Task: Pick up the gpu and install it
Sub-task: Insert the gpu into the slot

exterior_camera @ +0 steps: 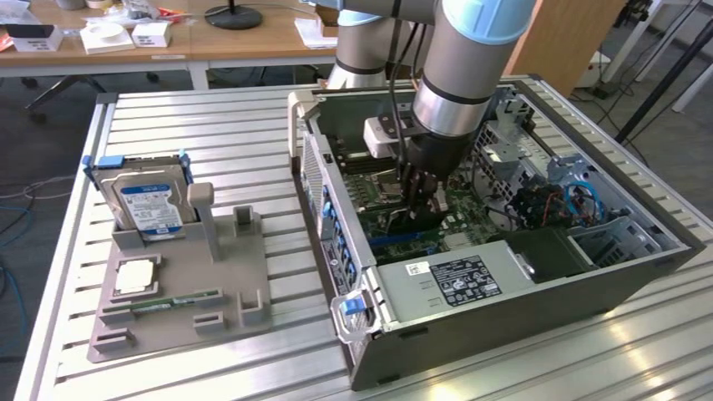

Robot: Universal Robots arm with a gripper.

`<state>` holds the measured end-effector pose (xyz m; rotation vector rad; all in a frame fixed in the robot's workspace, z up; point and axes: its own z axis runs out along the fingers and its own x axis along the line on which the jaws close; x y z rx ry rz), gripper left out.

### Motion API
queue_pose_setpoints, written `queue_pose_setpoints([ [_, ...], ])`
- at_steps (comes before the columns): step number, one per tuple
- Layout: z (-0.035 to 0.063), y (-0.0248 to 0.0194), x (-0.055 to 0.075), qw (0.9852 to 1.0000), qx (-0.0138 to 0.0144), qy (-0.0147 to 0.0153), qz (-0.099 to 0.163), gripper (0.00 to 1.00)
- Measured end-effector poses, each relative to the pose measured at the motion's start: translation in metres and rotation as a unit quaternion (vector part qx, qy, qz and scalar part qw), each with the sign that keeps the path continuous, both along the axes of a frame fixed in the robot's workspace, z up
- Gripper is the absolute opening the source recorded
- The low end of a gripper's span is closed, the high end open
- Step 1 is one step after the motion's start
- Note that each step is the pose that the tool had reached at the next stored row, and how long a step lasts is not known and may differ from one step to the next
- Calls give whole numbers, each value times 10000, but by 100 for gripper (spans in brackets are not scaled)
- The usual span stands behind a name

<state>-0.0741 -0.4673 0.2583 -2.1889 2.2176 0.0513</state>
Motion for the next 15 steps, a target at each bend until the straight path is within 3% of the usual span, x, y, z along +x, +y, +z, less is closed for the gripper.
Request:
queue_pose_setpoints([
  [15, 0, 0, -7, 9999, -10, 0, -141, 26],
])
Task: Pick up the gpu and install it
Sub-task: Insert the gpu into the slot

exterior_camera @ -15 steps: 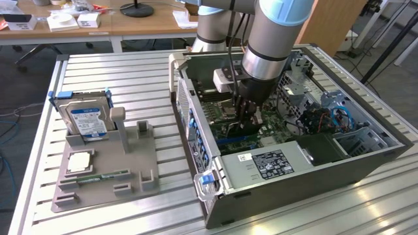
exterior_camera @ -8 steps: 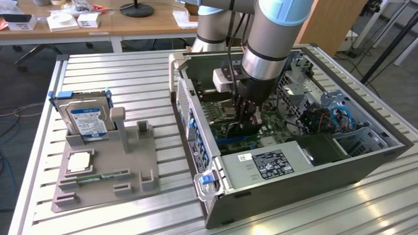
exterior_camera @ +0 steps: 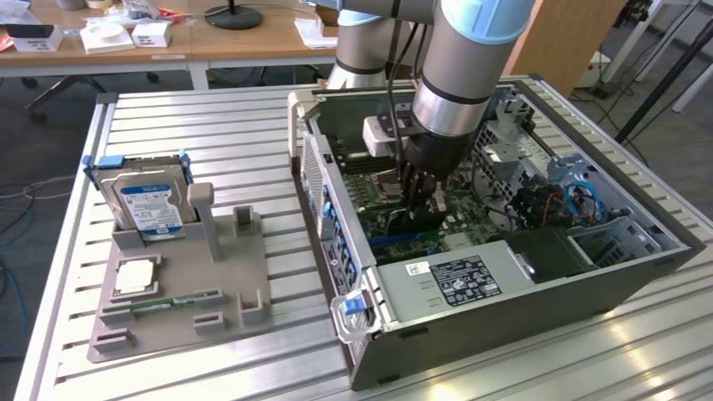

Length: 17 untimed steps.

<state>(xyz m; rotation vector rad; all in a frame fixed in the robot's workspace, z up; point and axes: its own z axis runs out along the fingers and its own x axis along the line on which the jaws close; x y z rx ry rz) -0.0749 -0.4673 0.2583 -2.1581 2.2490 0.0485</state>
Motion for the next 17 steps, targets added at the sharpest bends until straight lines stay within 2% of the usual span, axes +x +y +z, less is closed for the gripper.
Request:
queue_pose_setpoints([
  [6, 0, 0, 0, 10000, -19, 0, 0, 26],
  [7, -1, 1, 0, 10000, -31, 0, -1, 26],
  [9, 0, 0, 0, 10000, -82, 1, -1, 26],
  [10, 0, 0, 0, 10000, -92, 2, 0, 26],
  [17, 0, 1, 0, 10000, -83, -1, 0, 26],
])
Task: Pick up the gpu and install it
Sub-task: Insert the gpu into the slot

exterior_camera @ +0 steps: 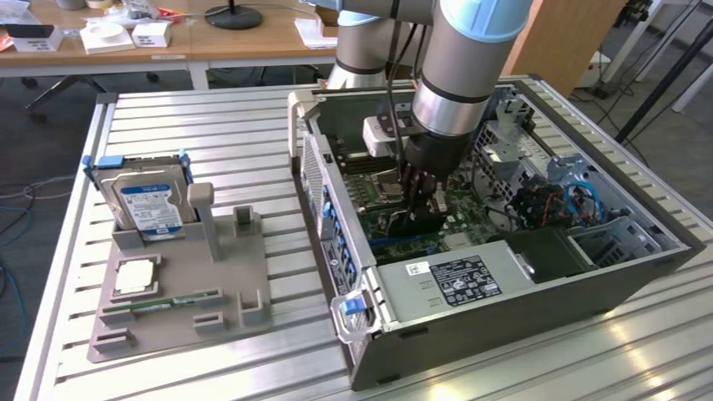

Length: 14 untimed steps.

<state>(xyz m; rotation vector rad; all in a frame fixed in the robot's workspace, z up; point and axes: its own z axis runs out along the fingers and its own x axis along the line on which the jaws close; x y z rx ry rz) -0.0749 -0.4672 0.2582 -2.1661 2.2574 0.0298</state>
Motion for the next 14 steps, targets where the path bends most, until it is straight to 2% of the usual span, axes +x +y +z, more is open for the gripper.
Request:
queue_pose_setpoints([
  [14, 7, 10, -5, 10000, 0, 0, -23, 26],
])
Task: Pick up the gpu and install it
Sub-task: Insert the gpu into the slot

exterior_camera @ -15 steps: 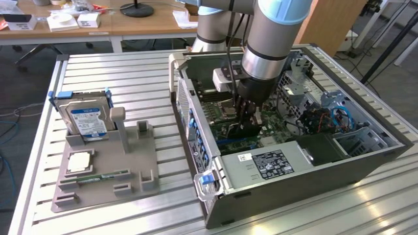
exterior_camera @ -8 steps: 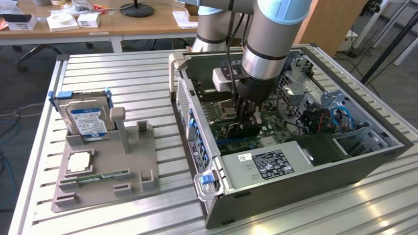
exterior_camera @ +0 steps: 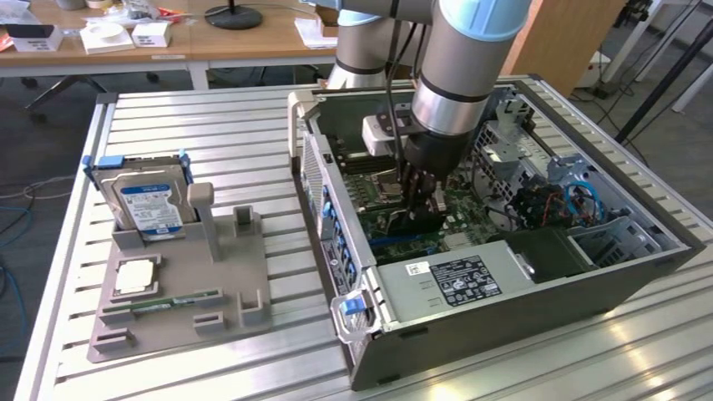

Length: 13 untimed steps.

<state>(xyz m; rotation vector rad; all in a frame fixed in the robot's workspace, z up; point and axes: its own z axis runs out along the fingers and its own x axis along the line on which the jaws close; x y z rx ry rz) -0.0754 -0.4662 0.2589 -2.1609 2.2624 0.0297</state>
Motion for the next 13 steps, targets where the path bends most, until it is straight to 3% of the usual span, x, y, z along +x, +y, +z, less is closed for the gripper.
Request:
queue_pose_setpoints([
  [10, 7, 0, 0, 10000, 0, -2, 67, 26],
  [13, 8, 0, -1, 10000, 12, -6, 67, 26],
])
